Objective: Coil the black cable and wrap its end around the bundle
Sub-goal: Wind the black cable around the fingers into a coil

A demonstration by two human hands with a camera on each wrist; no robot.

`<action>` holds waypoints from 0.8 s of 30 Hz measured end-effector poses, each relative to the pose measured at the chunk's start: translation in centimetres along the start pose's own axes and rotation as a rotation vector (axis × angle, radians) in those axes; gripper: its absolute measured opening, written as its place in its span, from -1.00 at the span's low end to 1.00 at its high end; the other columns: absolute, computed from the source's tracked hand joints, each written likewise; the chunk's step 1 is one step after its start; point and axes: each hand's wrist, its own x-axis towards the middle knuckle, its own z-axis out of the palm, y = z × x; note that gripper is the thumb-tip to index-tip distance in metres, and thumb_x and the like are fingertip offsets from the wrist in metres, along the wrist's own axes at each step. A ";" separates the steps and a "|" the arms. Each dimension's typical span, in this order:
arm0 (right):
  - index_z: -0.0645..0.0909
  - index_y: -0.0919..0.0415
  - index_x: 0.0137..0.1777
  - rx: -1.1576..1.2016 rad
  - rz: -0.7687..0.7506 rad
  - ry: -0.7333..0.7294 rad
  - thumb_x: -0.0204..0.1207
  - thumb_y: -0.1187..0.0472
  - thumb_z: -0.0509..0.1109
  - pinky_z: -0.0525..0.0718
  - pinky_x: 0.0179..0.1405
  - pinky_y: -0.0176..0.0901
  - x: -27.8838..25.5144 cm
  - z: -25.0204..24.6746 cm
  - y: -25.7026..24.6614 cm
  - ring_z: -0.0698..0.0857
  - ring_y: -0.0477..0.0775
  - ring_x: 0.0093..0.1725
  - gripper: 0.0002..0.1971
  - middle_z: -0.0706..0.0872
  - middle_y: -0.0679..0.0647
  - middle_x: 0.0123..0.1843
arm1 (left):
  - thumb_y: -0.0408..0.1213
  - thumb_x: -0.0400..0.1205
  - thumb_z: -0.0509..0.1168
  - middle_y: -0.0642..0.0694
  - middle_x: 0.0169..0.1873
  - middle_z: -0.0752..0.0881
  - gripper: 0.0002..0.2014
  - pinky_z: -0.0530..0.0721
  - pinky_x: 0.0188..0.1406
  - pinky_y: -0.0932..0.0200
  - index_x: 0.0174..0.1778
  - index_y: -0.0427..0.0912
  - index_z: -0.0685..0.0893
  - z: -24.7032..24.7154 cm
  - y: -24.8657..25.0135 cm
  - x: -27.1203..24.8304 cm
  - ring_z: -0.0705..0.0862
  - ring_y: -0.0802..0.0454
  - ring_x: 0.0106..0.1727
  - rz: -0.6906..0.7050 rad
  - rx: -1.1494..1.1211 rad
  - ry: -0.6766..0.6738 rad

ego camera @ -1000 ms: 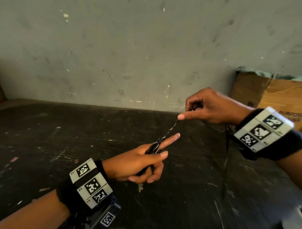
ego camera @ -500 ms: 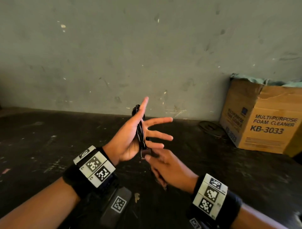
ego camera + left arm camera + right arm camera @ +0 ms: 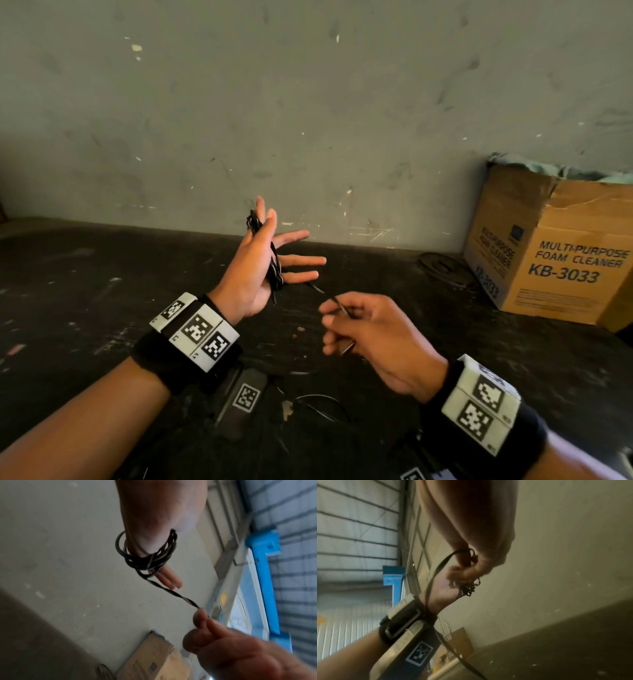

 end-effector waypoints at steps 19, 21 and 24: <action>0.55 -0.02 -0.29 -0.882 -0.314 -0.206 0.69 0.07 0.20 0.50 -0.35 -0.30 -0.2 1.5 1.4 0.55 -0.15 -0.42 -0.71 0.55 -0.07 -0.40 | 0.16 0.64 0.03 -0.29 0.29 0.68 -0.37 0.83 -0.36 -0.04 0.57 0.47 -0.14 -0.4 0.1 -0.6 0.83 -0.31 -0.05 -0.055 -0.055 -0.042; 0.54 -0.03 -0.30 -0.898 -0.332 -0.193 0.68 0.08 0.21 0.49 -0.38 -0.30 -0.6 1.2 0.6 0.53 -0.16 -0.44 -0.71 0.54 -0.08 -0.41 | 0.22 0.53 0.08 -0.27 0.28 0.71 -0.27 0.84 -0.32 -0.04 0.58 0.48 -0.14 -0.8 -0.5 -0.8 0.82 -0.32 -0.02 -0.086 -0.001 -0.071; 0.61 0.04 -0.23 -0.930 -0.293 -0.241 0.68 0.09 0.21 0.53 -0.36 -0.29 -1.1 1.0 -0.4 0.56 -0.16 -0.42 -0.74 0.57 -0.08 -0.38 | 0.22 0.51 0.11 -0.26 0.29 0.70 -0.25 0.84 -0.31 -0.08 0.59 0.48 -0.12 -1.0 -1.2 -1.2 0.82 -0.33 -0.02 -0.073 0.087 -0.109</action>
